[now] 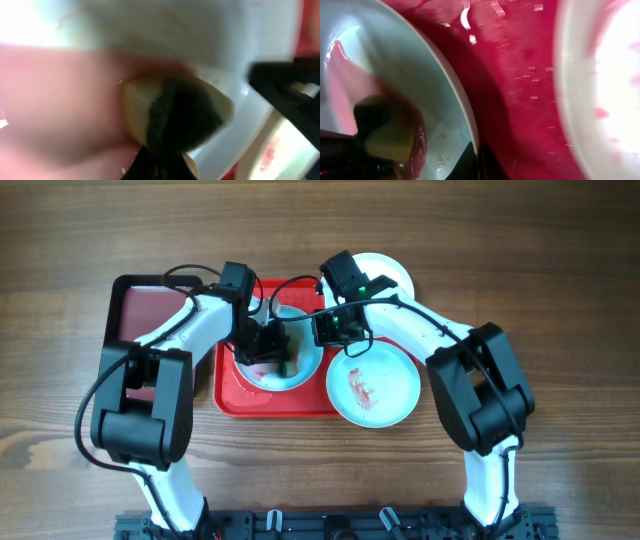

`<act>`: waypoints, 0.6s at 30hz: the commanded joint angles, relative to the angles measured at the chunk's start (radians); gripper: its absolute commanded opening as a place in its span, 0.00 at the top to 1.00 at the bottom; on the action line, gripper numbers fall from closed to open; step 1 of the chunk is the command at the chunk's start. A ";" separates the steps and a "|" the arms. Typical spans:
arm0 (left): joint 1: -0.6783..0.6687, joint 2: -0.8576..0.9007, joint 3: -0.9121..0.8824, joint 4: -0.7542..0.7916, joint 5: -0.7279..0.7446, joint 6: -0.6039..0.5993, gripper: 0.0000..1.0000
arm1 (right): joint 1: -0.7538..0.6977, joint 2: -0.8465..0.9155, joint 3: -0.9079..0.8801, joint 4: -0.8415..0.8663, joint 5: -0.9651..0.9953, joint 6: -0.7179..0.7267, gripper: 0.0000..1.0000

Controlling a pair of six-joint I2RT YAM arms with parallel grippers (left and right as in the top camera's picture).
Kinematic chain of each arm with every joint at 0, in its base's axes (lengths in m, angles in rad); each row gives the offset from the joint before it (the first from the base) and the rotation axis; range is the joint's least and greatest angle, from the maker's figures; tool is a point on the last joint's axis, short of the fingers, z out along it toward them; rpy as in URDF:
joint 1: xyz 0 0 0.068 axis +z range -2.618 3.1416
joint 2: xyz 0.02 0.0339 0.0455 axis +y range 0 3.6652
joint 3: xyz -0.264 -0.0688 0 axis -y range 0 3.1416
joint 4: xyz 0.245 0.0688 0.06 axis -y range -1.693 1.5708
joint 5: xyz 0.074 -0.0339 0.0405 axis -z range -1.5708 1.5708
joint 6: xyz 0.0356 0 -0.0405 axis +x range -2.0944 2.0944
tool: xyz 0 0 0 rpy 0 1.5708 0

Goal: Clean dirty plates on tray and stack at the side
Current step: 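Scrub the left light-blue plate with the sponge in the left gripper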

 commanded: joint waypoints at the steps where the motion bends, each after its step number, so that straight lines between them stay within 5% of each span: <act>1: 0.000 0.026 -0.021 -0.081 -0.510 -0.202 0.96 | 0.007 0.026 -0.003 0.016 -0.024 0.003 0.96; 8: -0.002 0.024 0.091 -0.095 -0.562 -0.227 0.96 | 0.006 0.026 -0.015 0.019 -0.020 0.039 0.96; 18: -0.021 0.025 0.143 -0.022 -0.372 -0.211 0.96 | 0.014 0.077 -0.019 0.080 -0.073 0.117 0.96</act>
